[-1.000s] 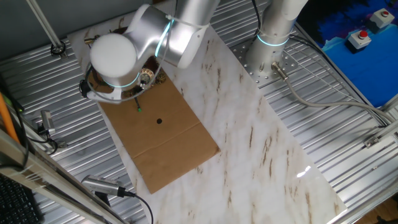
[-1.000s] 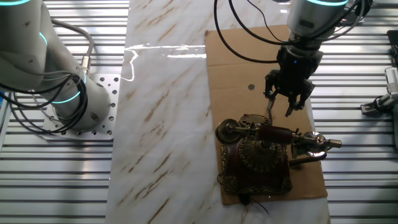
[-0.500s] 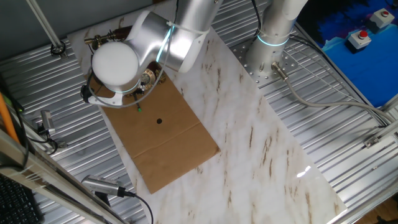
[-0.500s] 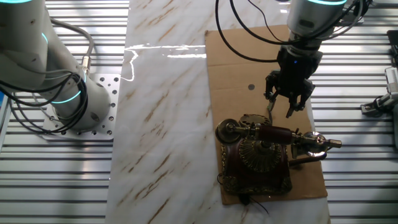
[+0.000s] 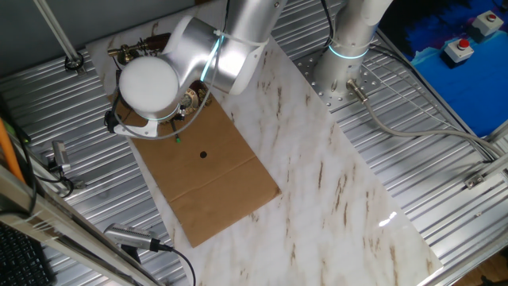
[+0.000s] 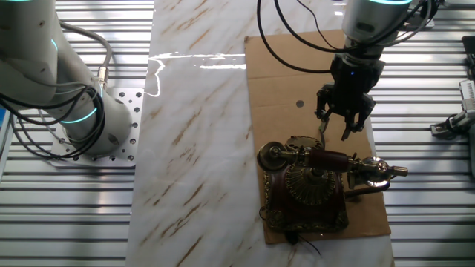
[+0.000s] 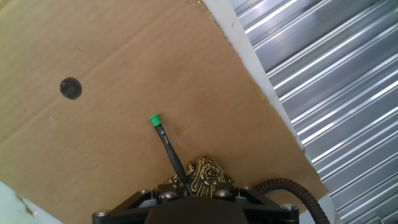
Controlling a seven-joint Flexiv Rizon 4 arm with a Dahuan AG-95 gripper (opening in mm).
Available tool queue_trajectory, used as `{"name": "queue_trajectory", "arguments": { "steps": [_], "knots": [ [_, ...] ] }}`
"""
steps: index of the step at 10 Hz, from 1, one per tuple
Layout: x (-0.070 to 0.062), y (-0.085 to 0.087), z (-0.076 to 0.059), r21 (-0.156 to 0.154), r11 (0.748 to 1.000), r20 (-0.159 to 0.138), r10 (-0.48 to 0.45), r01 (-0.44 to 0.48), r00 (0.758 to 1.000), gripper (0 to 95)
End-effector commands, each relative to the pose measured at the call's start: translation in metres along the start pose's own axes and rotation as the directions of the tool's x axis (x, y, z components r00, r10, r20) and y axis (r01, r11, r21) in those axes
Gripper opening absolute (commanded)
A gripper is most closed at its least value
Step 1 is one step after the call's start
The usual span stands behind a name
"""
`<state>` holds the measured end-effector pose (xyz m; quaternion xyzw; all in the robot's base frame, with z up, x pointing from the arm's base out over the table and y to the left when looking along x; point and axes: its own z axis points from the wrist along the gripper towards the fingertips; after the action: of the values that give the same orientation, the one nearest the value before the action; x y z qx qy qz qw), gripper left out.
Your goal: Dial a number on an old rotary phone
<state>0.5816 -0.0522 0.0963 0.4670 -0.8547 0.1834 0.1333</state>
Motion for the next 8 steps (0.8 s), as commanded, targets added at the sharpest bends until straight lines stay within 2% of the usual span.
{"name": "queue_trajectory", "arguments": {
  "steps": [1,8],
  "knots": [
    [0.0000,0.0001,-0.0002,0.000,1.000,0.002,0.002,-0.002,1.000,38.0],
    [0.0000,0.0001,-0.0002,-0.001,1.000,0.004,0.004,-0.004,1.000,38.0]
  ]
}}
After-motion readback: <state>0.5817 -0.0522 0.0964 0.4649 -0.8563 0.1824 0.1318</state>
